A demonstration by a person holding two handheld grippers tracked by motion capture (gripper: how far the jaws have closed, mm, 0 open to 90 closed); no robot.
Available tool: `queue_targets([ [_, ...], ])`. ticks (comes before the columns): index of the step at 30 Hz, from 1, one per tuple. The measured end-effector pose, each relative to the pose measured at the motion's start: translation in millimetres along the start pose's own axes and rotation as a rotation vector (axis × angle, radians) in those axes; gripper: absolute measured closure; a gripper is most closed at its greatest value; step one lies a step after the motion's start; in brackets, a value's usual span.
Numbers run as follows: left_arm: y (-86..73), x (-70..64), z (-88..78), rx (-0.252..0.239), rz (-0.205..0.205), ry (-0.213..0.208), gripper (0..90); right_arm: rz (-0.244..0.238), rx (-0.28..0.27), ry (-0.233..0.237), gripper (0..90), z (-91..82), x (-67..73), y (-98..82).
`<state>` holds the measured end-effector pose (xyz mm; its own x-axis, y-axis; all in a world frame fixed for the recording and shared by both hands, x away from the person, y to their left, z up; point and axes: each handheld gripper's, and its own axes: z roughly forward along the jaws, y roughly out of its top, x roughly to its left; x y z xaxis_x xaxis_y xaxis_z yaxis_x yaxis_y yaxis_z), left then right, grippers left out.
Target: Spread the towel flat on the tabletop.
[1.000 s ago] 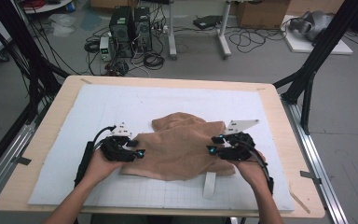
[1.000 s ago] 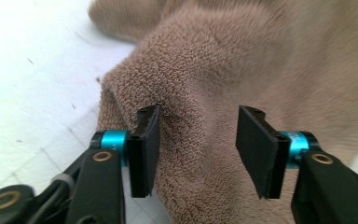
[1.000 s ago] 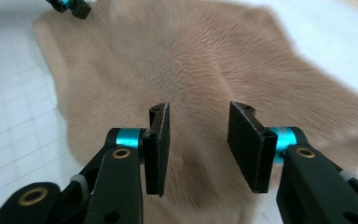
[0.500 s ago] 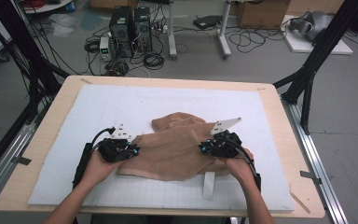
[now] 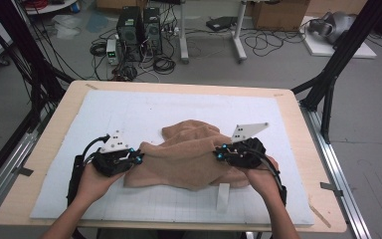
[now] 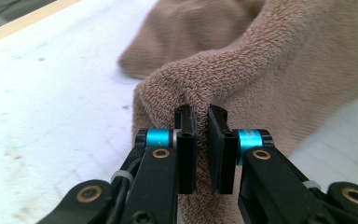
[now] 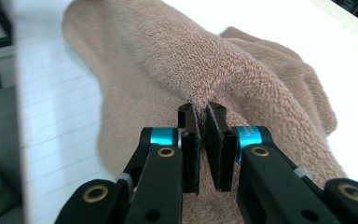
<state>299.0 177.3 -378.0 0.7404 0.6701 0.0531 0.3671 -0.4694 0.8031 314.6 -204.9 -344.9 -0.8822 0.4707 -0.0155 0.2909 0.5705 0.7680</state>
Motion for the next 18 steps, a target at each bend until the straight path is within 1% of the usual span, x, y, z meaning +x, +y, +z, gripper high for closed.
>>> queue_targets([
  [2, -0.2, 7.3, 13.8, 0.014, -0.025, 0.044, 82.6, 0.032, -0.003, -0.015, 84.8, 14.9, -12.4, 0.2],
  [3, -0.6, 11.6, 20.9, 0.022, -0.042, 0.063, 82.6, 0.048, 0.004, -0.023, 84.7, 23.7, -19.0, 0.2],
  [4, -1.1, 16.6, 28.2, 0.026, -0.068, 0.069, 82.7, 0.059, 0.022, -0.035, 84.6, 32.8, -25.2, 0.2],
  [5, -1.8, 21.4, 35.3, 0.030, -0.087, 0.079, 82.8, 0.077, 0.037, -0.031, 84.5, 42.2, -31.7, -0.3],
  [6, -2.8, 25.7, 42.4, 0.043, -0.096, 0.092, 82.9, 0.099, 0.049, -0.023, 84.4, 51.3, -38.7, -1.5],
  [8, -5.4, 34.0, 55.4, 0.069, -0.127, 0.096, 83.0, 0.129, 0.070, -0.029, 84.4, 65.6, -50.4, -3.9],
  [9, -6.9, 36.7, 61.5, 0.081, -0.133, 0.100, 83.0, 0.149, 0.065, -0.022, 84.4, 70.3, -54.6, -4.7],
  [10, -8.1, 38.9, 66.6, 0.094, -0.145, 0.096, 82.9, 0.158, 0.059, -0.021, 84.3, 73.8, -57.8, -5.1],
  [12, -10.0, 40.2, 72.6, 0.100, -0.152, 0.083, 81.9, 0.179, 0.062, -0.015, 83.4, 77.1, -60.0, -4.7],
  [13, -10.2, 40.3, 72.0, 0.101, -0.148, 0.082, 80.2, 0.176, 0.058, -0.022, 82.2, 76.0, -59.5, -4.2],
  [14, -9.9, 40.5, 69.8, 0.099, -0.147, 0.080, 77.2, 0.170, 0.055, -0.026, 80.2, 73.5, -58.1, -3.8],
  [15, -9.8, 40.4, 66.8, 0.092, -0.155, 0.079, 73.0, 0.163, 0.047, -0.028, 75.7, 70.0, -56.6, -3.4],
  [16, -9.7, 40.6, 63.3, 0.085, -0.159, 0.078, 69.1, 0.165, 0.036, -0.036, 71.7, 65.2, -54.6, -3.1],
  [17, -9.9, 40.9, 58.8, 0.081, -0.157, 0.077, 66.3, 0.164, 0.021, -0.031, 70.6, 60.0, -53.2, -3.3],
  [18, -10.5, 41.0, 54.0, 0.077, -0.150, 0.075, 64.5, 0.151, 0.015, -0.026, 70.2, 54.9, -51.1, -3.7],
])
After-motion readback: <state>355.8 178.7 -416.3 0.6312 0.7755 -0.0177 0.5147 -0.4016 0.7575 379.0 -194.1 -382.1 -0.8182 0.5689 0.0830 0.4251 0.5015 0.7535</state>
